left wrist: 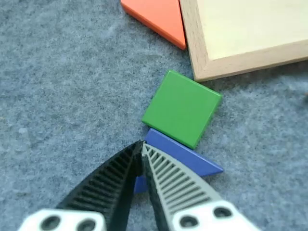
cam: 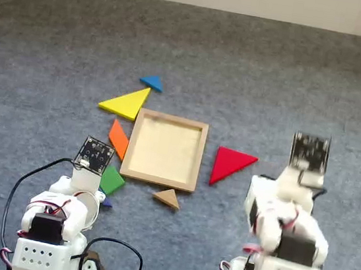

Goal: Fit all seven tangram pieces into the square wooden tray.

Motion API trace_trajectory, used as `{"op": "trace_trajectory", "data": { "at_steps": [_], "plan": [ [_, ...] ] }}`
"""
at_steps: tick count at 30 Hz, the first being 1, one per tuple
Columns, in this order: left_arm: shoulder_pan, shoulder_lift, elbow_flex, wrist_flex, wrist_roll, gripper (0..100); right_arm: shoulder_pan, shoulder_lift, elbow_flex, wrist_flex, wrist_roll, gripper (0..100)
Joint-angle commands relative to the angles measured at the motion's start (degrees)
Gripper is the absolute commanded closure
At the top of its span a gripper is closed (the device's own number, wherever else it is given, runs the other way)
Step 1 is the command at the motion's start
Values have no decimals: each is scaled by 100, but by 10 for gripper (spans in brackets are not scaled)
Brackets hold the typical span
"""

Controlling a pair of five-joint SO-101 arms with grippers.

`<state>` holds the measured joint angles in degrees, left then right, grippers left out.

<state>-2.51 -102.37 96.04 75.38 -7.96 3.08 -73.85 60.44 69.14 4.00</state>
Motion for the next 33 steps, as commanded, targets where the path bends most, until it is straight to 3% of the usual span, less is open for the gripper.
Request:
{"op": "trace_trajectory", "data": {
  "at_steps": [1, 10, 14, 21, 33],
  "plan": [
    [-66, -145, 110, 26, 44, 993, 66, 1552, -1138, 4, -114, 964],
    [-66, -145, 110, 26, 44, 993, -813, 3196, -1982, -4, -255, 964],
    [-66, -145, 110, 26, 44, 993, -1209, 3916, -2466, 13, -1029, 930],
    [-66, -145, 110, 26, 44, 993, -1560, 5314, -3204, 13, -2681, 705],
    [-66, -145, 110, 26, 44, 993, -2000, 7415, -4585, -4, -3815, 690]
  ]
}}
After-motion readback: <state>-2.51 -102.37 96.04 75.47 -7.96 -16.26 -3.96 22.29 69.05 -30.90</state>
